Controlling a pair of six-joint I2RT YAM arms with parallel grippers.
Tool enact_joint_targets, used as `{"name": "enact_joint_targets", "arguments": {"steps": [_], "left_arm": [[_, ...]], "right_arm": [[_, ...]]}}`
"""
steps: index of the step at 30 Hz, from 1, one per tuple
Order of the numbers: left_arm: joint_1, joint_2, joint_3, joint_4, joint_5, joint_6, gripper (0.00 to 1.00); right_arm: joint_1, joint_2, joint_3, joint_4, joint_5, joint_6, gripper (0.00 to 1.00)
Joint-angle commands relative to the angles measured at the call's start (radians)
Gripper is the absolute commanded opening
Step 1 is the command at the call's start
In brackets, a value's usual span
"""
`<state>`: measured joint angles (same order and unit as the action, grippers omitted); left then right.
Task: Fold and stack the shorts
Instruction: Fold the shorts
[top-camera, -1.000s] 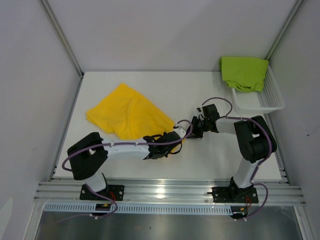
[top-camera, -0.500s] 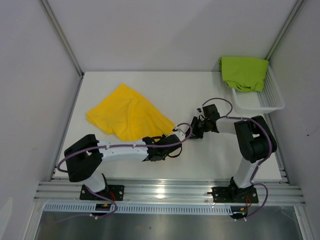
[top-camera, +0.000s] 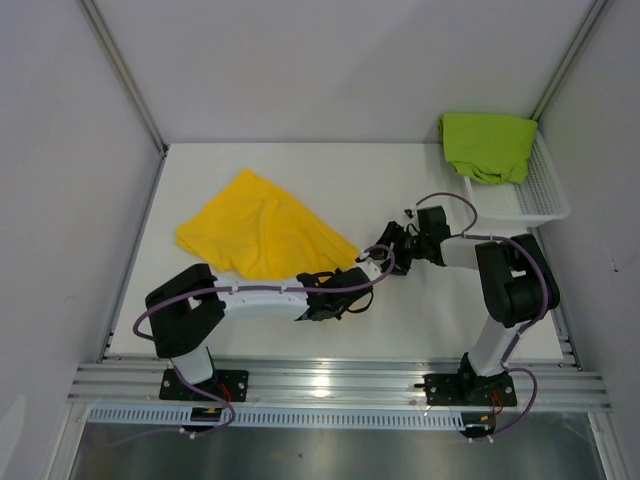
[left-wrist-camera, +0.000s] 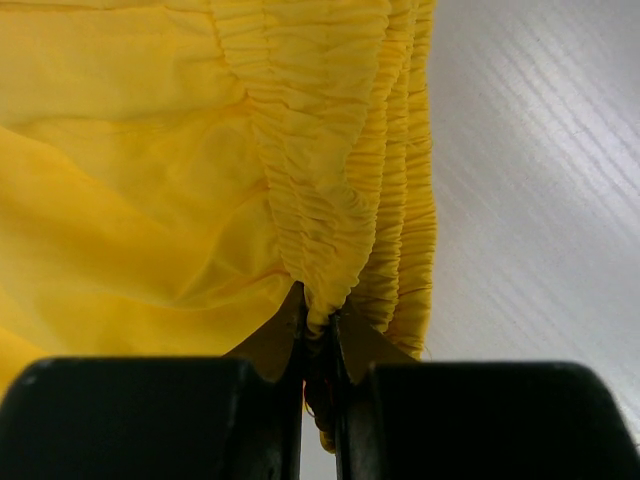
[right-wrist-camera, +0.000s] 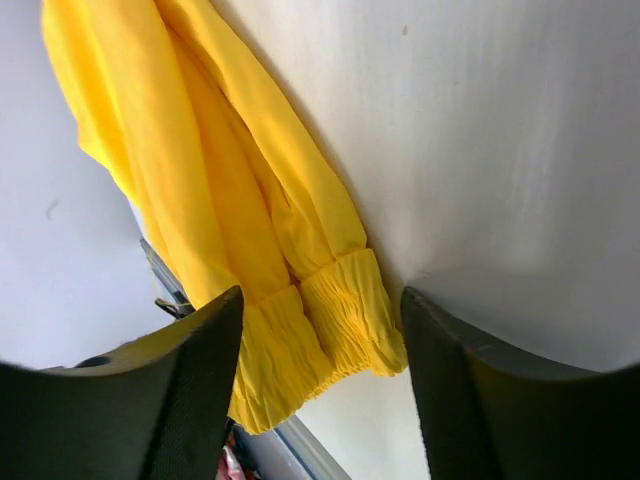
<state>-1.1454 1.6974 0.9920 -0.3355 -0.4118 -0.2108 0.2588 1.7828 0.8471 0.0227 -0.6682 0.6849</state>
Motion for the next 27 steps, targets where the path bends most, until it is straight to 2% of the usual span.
{"name": "enact_joint_targets", "arguments": {"steps": [1, 3, 8, 13, 18, 20, 21, 23, 24, 27], "left_arm": [[-0.007, 0.041, -0.003, 0.043, 0.099, -0.041, 0.04], [-0.004, 0.042, -0.004, 0.056, 0.105, -0.048, 0.04], [0.010, 0.057, 0.000, 0.066, 0.125, -0.052, 0.04], [0.022, 0.071, 0.019, 0.066, 0.134, -0.044, 0.04], [0.024, 0.088, 0.049, 0.053, 0.139, -0.038, 0.04], [0.023, 0.091, 0.060, 0.046, 0.140, -0.035, 0.04], [0.023, 0.093, 0.062, 0.043, 0.140, -0.038, 0.04], [0.024, 0.090, 0.059, 0.041, 0.143, -0.038, 0.04], [0.023, 0.088, 0.060, 0.043, 0.146, -0.039, 0.04], [0.021, 0.085, 0.062, 0.044, 0.169, -0.044, 0.11]], "right_arm": [[-0.032, -0.043, -0.046, 0.132, -0.057, 0.057, 0.67], [-0.041, -0.051, -0.080, 0.190, -0.083, 0.090, 0.72], [-0.069, -0.045, -0.147, 0.371, -0.169, 0.179, 0.77], [-0.064, -0.046, -0.164, 0.413, -0.203, 0.189, 0.78], [-0.040, -0.052, -0.143, 0.329, -0.194, 0.118, 0.74], [-0.029, -0.049, -0.109, 0.222, -0.157, 0.047, 0.66], [-0.021, -0.046, -0.097, 0.186, -0.139, 0.027, 0.51], [-0.018, -0.043, -0.062, 0.090, -0.090, -0.031, 0.35], [-0.016, -0.040, -0.051, 0.065, -0.073, -0.045, 0.22], [-0.016, -0.031, -0.014, 0.007, -0.027, -0.065, 0.06]]}}
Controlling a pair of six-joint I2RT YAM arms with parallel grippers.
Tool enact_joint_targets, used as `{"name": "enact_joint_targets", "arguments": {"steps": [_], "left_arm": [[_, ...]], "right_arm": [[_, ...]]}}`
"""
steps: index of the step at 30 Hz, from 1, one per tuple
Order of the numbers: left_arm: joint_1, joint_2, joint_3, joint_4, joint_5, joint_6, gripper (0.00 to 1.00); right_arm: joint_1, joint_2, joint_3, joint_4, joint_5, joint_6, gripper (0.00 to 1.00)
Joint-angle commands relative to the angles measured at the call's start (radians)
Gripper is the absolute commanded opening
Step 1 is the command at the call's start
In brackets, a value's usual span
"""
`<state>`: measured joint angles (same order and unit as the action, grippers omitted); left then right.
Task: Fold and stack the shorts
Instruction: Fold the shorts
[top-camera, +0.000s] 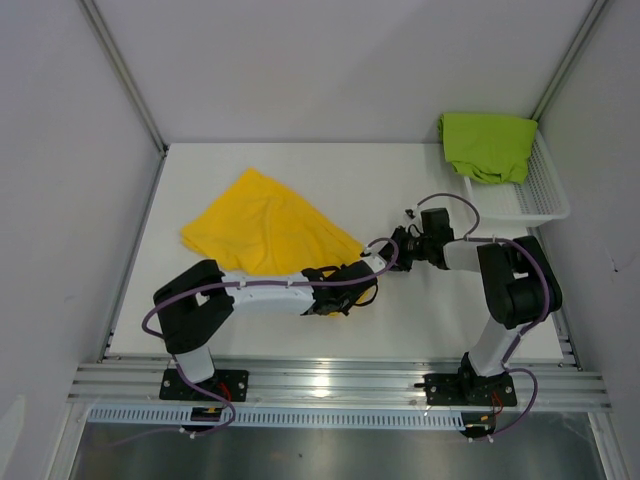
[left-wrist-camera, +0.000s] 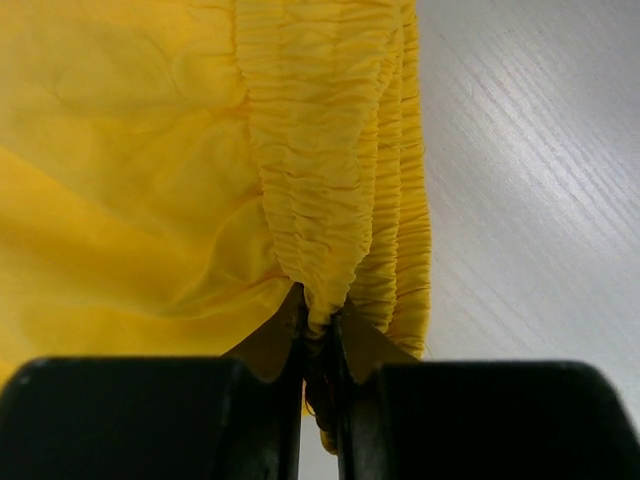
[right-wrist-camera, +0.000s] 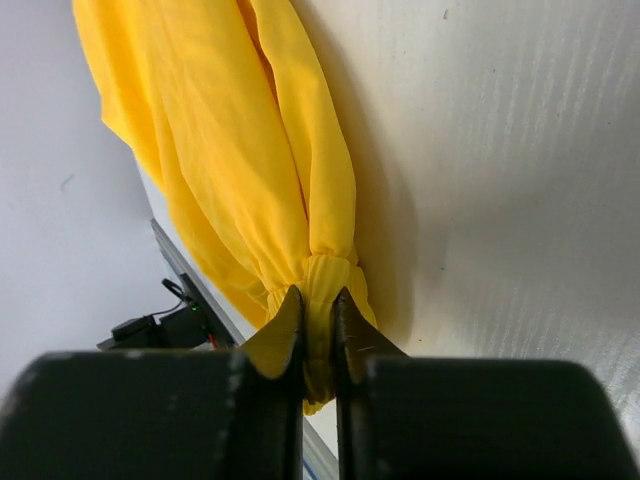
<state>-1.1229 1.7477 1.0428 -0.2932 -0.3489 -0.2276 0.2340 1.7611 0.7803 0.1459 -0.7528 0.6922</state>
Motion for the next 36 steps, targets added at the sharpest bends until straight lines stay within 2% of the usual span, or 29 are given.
{"name": "enact_joint_targets", "arguments": {"steps": [1, 3, 4, 6, 10, 13, 15, 18, 19, 20, 22, 23, 26, 30, 36], "left_arm": [[-0.003, 0.036, 0.013, 0.005, 0.132, -0.027, 0.20], [-0.021, 0.038, 0.019, 0.008, 0.142, -0.030, 0.29], [-0.031, 0.038, 0.022, 0.005, 0.140, -0.030, 0.36], [-0.058, 0.042, 0.034, -0.004, 0.136, -0.032, 0.43], [-0.094, 0.038, 0.043, 0.006, 0.171, -0.033, 0.68], [-0.104, 0.009, 0.008, 0.083, 0.284, -0.033, 0.78], [-0.101, 0.003, -0.016, 0.152, 0.377, -0.032, 0.80], [-0.086, 0.033, -0.029, 0.190, 0.412, -0.033, 0.81], [-0.080, 0.050, -0.026, 0.192, 0.421, -0.041, 0.81], [-0.069, 0.050, -0.032, 0.210, 0.432, -0.044, 0.81], [-0.061, 0.015, -0.052, 0.233, 0.438, -0.053, 0.81], [-0.040, -0.003, -0.064, 0.245, 0.435, -0.061, 0.81], [0.021, -0.095, -0.093, 0.276, 0.487, -0.096, 0.82], [0.180, -0.250, -0.173, 0.325, 0.567, -0.145, 0.84], [0.307, -0.369, -0.152, 0.244, 0.610, -0.157, 0.87]], "right_arm": [[0.008, -0.003, 0.065, -0.140, 0.081, -0.074, 0.04], [0.008, 0.020, 0.115, -0.181, 0.105, -0.080, 0.00], [0.008, 0.027, 0.132, -0.202, 0.116, -0.080, 0.00], [0.010, 0.043, 0.169, -0.201, 0.125, -0.066, 0.00], [0.016, 0.087, 0.223, -0.198, 0.151, -0.057, 0.00], [0.014, 0.116, 0.258, -0.198, 0.156, -0.060, 0.00], [0.014, 0.127, 0.275, -0.198, 0.161, -0.063, 0.01], [0.010, 0.135, 0.304, -0.193, 0.165, -0.063, 0.08], [0.010, 0.136, 0.322, -0.193, 0.165, -0.065, 0.11], [0.005, 0.146, 0.333, -0.195, 0.165, -0.063, 0.26], [-0.001, 0.155, 0.358, -0.190, 0.149, -0.059, 0.48], [-0.002, 0.156, 0.369, -0.186, 0.139, -0.051, 0.68], [-0.015, 0.130, 0.358, -0.181, 0.141, -0.045, 0.90], [-0.039, 0.080, 0.285, -0.157, 0.107, -0.031, 0.96], [-0.055, -0.031, 0.114, -0.080, 0.073, -0.042, 0.96]]}}
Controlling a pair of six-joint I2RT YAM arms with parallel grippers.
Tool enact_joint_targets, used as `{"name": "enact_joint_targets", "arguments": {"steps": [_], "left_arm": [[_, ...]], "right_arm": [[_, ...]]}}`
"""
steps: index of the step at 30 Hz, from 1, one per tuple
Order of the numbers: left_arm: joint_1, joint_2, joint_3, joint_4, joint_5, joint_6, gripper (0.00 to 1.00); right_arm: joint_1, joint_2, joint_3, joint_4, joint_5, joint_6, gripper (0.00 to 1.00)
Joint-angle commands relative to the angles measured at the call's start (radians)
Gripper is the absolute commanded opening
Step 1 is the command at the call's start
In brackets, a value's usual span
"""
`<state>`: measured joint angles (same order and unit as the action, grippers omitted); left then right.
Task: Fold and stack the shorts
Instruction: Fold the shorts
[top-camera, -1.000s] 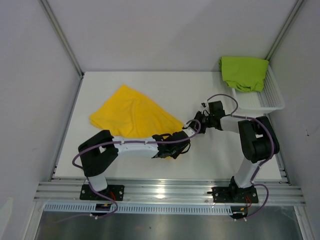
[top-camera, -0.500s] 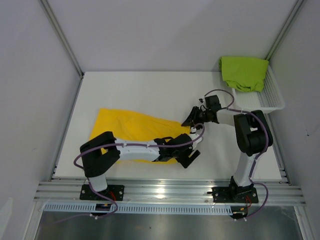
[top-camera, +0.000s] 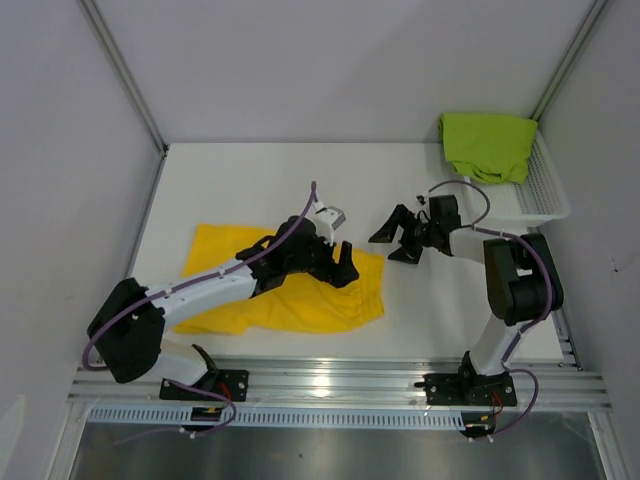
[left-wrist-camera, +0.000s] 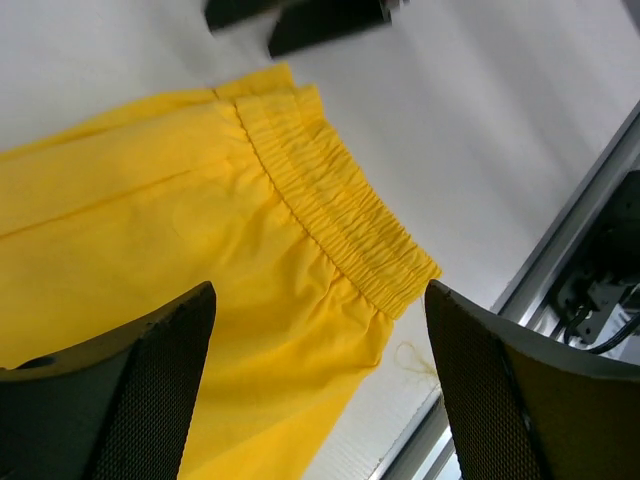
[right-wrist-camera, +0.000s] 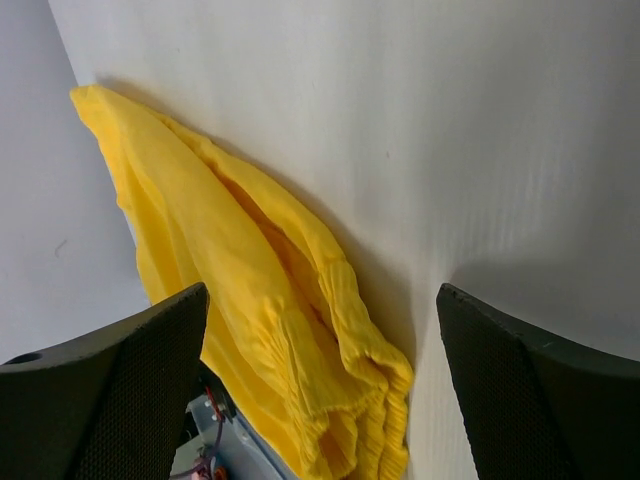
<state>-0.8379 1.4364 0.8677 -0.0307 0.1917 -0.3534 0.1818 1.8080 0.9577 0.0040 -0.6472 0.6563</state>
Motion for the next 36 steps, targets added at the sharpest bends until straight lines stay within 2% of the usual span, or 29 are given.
{"name": "enact_joint_targets", "arguments": {"steps": [1, 6, 10, 17, 23, 31, 36], "left_arm": [[0.029, -0.057, 0.033, -0.026, 0.065, -0.035, 0.87], [0.043, -0.015, 0.019, 0.000, 0.109, -0.044, 0.86], [0.042, 0.064, -0.009, 0.073, 0.120, -0.058, 0.84], [0.042, 0.150, -0.042, 0.117, 0.071, -0.067, 0.82], [0.042, 0.197, -0.018, 0.097, 0.041, -0.068, 0.80], [0.042, 0.249, -0.006, 0.089, 0.006, -0.070, 0.80], [0.042, 0.298, 0.017, 0.086, -0.020, -0.147, 0.79]], "right_arm": [[-0.004, -0.108, -0.086, 0.068, -0.037, -0.004, 0.96], [-0.002, -0.185, -0.223, 0.129, -0.084, 0.015, 0.97], [0.001, -0.202, -0.312, 0.264, -0.131, 0.051, 0.98], [0.013, -0.197, -0.312, 0.281, -0.040, -0.003, 0.99], [0.024, -0.161, -0.304, 0.416, 0.009, 0.014, 0.99], [0.048, -0.055, -0.319, 0.528, -0.074, 0.055, 0.96], [0.062, -0.042, -0.364, 0.602, -0.112, 0.081, 0.93]]}}
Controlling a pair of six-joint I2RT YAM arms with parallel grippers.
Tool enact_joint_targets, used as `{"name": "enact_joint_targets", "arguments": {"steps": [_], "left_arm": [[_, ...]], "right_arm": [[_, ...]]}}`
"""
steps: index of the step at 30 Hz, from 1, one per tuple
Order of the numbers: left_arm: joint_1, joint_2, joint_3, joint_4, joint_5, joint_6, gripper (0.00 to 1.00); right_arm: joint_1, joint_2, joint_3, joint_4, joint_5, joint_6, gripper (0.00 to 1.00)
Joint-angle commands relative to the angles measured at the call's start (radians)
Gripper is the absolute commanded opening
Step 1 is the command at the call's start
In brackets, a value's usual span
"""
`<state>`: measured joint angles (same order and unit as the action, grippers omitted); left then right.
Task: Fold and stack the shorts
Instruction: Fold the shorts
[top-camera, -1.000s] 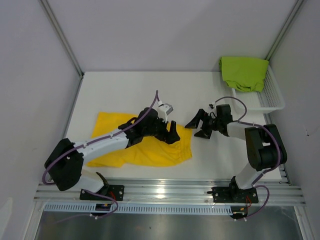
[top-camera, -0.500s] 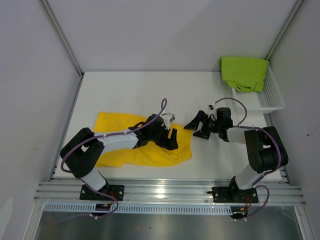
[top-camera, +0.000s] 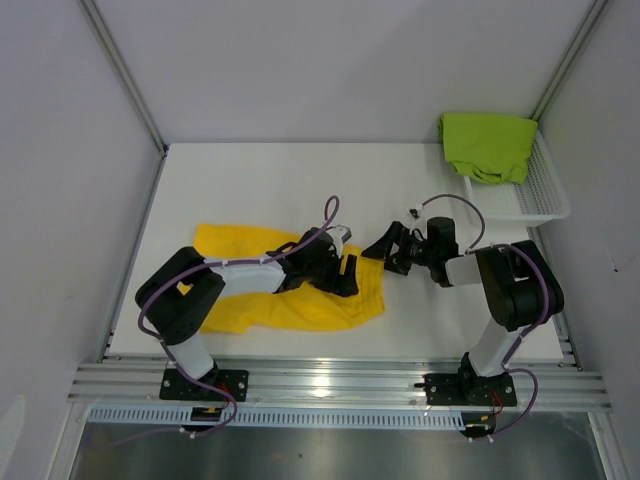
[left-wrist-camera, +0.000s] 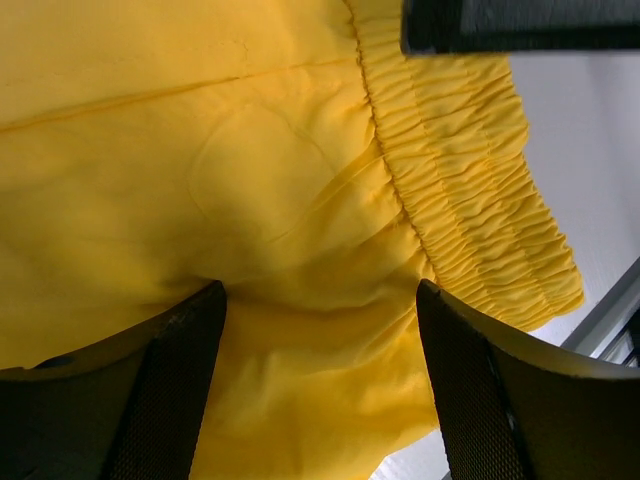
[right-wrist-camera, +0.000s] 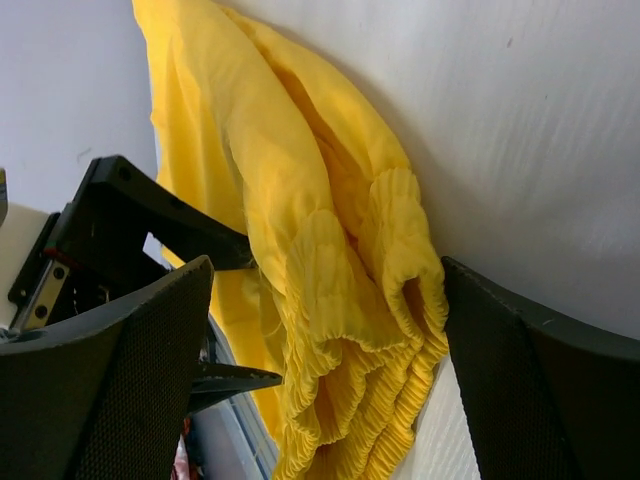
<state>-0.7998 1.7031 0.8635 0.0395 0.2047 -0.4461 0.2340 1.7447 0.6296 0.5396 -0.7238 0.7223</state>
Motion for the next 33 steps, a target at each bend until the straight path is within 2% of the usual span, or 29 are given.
{"name": "enact_joint_targets", "arguments": {"steps": [1, 6, 14, 17, 18, 19, 20, 23, 24, 27, 31, 33], "left_arm": [[0.004, 0.038, 0.019, 0.020, -0.033, -0.069, 0.79], [0.004, 0.081, 0.029, 0.020, -0.039, -0.082, 0.79], [-0.004, 0.133, 0.062, -0.029, -0.054, -0.088, 0.79], [-0.007, 0.158, 0.060, -0.030, -0.056, -0.091, 0.79], [-0.007, 0.173, 0.060, -0.029, -0.056, -0.092, 0.79], [-0.009, 0.179, 0.062, -0.027, -0.057, -0.095, 0.79], [-0.009, 0.191, 0.062, -0.024, -0.054, -0.098, 0.79], [-0.010, 0.199, 0.055, -0.013, -0.053, -0.106, 0.78], [-0.010, 0.199, 0.054, -0.009, -0.051, -0.108, 0.78], [-0.010, 0.176, 0.043, 0.017, -0.039, -0.114, 0.79], [-0.010, 0.135, 0.054, -0.010, -0.036, -0.091, 0.78], [-0.010, 0.122, 0.068, -0.065, -0.054, -0.074, 0.79]], "right_arm": [[0.008, 0.022, -0.054, 0.077, -0.051, 0.028, 0.93], [0.007, -0.005, -0.113, 0.109, -0.075, 0.048, 0.89], [0.013, -0.036, -0.137, 0.036, -0.103, 0.036, 0.84], [0.016, -0.056, -0.123, -0.048, -0.066, -0.004, 0.71], [0.016, -0.060, -0.116, -0.075, -0.040, -0.015, 0.58], [0.016, -0.069, -0.104, -0.104, -0.031, -0.027, 0.52], [0.021, -0.074, -0.097, -0.115, -0.023, -0.029, 0.40], [0.016, -0.077, -0.062, -0.174, 0.010, -0.041, 0.22], [0.016, -0.076, -0.045, -0.196, 0.035, -0.049, 0.11], [0.016, -0.036, 0.039, -0.269, 0.052, -0.072, 0.00], [0.016, 0.025, 0.185, -0.384, 0.081, -0.093, 0.01], [0.018, 0.051, 0.264, -0.421, 0.115, -0.119, 0.04]]}}
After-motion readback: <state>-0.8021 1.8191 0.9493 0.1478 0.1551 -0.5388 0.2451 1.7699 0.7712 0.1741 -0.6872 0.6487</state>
